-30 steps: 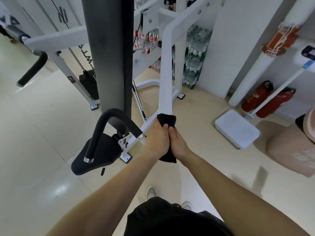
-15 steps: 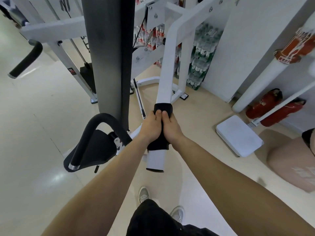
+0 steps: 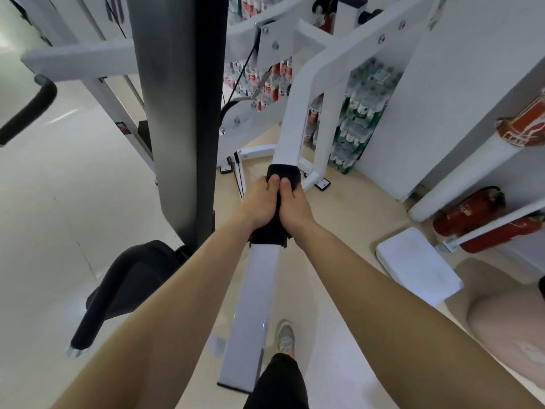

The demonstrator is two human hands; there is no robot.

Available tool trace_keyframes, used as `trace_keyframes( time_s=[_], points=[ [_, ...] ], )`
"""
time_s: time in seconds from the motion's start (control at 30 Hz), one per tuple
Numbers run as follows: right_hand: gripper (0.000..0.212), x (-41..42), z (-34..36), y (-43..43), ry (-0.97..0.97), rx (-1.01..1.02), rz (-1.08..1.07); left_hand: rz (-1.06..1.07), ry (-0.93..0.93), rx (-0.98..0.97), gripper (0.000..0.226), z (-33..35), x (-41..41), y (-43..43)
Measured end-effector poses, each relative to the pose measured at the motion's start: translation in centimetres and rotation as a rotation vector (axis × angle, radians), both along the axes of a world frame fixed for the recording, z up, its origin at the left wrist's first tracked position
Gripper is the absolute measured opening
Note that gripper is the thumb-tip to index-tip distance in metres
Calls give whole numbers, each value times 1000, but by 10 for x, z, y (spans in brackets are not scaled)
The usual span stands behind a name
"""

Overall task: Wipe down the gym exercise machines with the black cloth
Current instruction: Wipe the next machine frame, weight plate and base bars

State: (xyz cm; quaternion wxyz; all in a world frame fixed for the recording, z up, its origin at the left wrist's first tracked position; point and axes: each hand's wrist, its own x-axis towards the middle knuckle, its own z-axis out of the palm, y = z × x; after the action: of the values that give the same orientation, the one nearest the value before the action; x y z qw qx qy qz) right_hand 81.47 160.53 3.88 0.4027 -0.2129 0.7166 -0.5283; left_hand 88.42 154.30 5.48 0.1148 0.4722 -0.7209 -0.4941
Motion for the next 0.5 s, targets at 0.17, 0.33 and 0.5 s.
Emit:
trace_keyframes(
  time_s=[0.17, 0.33, 0.5],
  points=[
    [42, -35, 4, -33, 7, -29, 6, -8, 39, 6, 45, 3, -33, -36],
    [51, -83, 7, -81, 19, -12, 16, -38, 17, -20, 48, 12, -81, -80],
    [58, -109, 8, -109, 7, 18, 4, -10, 10, -7, 48, 21, -108, -102]
  ],
)
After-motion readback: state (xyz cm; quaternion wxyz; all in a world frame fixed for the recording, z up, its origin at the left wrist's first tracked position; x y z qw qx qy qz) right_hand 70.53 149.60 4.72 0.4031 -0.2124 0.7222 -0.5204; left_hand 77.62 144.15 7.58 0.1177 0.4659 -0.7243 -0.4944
